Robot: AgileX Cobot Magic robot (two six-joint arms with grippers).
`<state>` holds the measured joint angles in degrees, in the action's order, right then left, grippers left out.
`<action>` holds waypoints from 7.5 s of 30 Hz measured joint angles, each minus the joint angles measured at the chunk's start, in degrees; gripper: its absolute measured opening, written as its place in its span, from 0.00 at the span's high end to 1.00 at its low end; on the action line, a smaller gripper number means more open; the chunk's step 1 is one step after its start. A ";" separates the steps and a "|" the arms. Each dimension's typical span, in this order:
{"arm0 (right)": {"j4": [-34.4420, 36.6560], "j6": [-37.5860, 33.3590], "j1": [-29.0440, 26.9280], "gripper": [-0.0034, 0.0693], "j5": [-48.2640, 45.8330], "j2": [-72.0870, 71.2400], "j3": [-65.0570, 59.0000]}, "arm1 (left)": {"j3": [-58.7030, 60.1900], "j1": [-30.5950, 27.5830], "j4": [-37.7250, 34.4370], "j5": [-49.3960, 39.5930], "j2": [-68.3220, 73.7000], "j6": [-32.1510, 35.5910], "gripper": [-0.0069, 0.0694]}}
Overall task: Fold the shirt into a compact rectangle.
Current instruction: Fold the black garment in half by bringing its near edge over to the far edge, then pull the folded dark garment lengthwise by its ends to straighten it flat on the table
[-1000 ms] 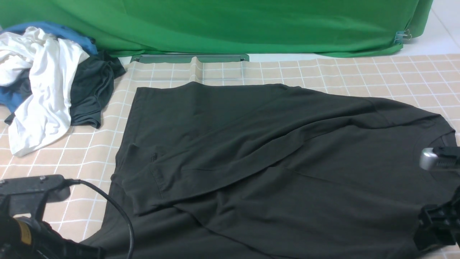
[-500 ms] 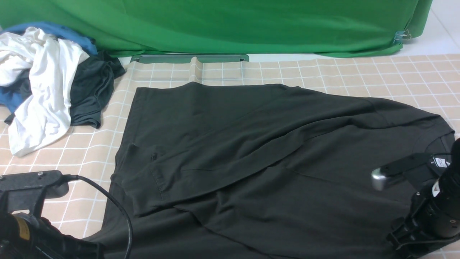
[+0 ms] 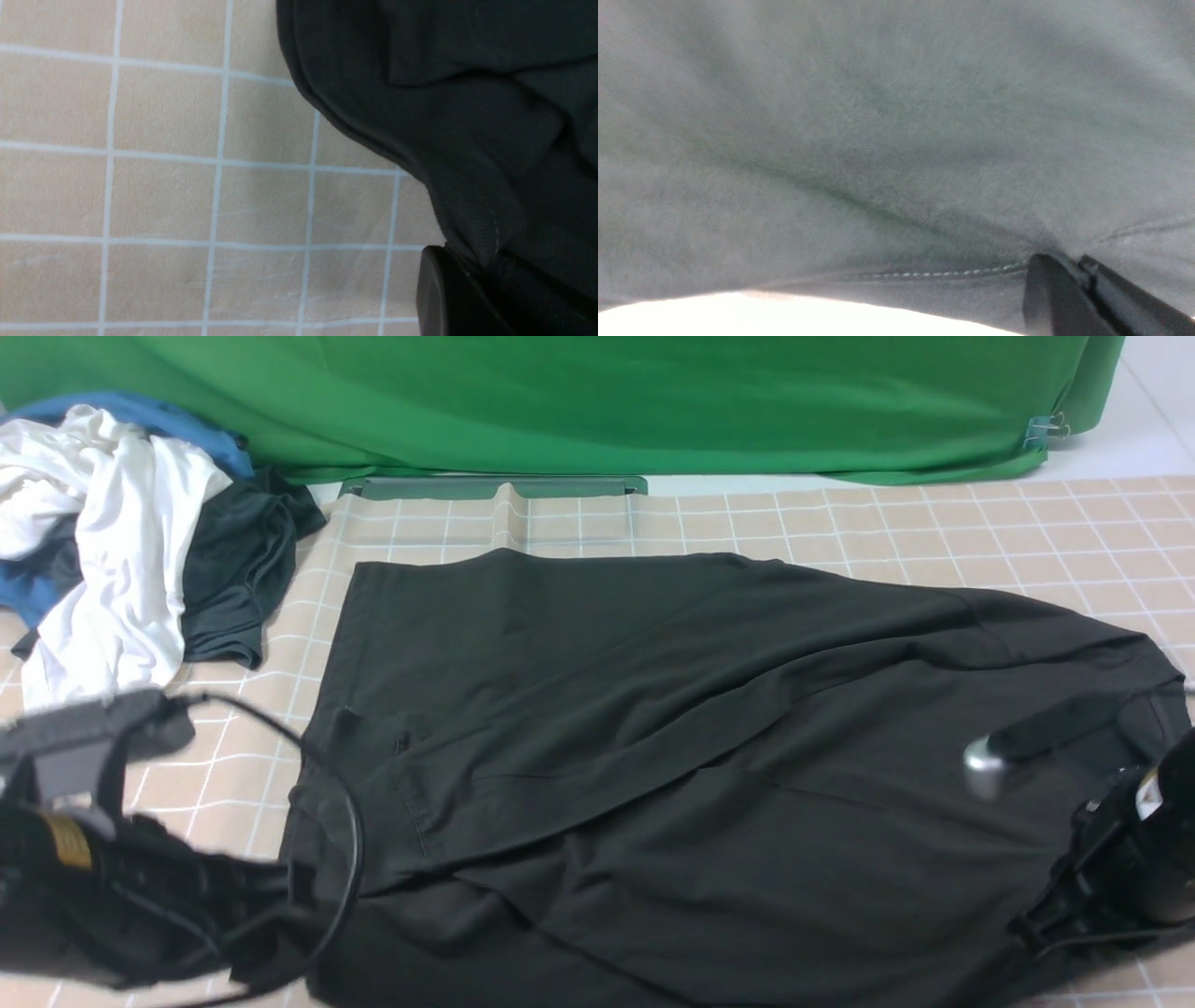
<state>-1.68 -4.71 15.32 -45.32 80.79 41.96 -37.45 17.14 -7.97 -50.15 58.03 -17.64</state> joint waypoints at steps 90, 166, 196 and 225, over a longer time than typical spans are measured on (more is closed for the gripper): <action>8.09 -5.66 -5.81 0.90 -9.56 35.98 66.82 | -75.09 6.38 -10.22 20.92 81.08 19.30 0.88; 12.54 -6.31 -27.29 0.74 -8.68 45.23 57.11 | -58.47 5.78 -4.51 -9.65 65.35 22.10 0.88; 2.71 -2.57 -22.11 0.21 -10.60 42.87 71.51 | -58.38 5.76 -2.84 -10.74 61.38 20.11 0.88; 3.01 -23.32 -6.27 0.83 -3.48 55.02 74.66 | -58.38 5.76 -3.26 -12.30 55.97 19.44 0.88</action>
<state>1.33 -28.03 9.05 -48.80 135.81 116.61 -95.83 22.90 -11.23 -62.45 114.00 1.80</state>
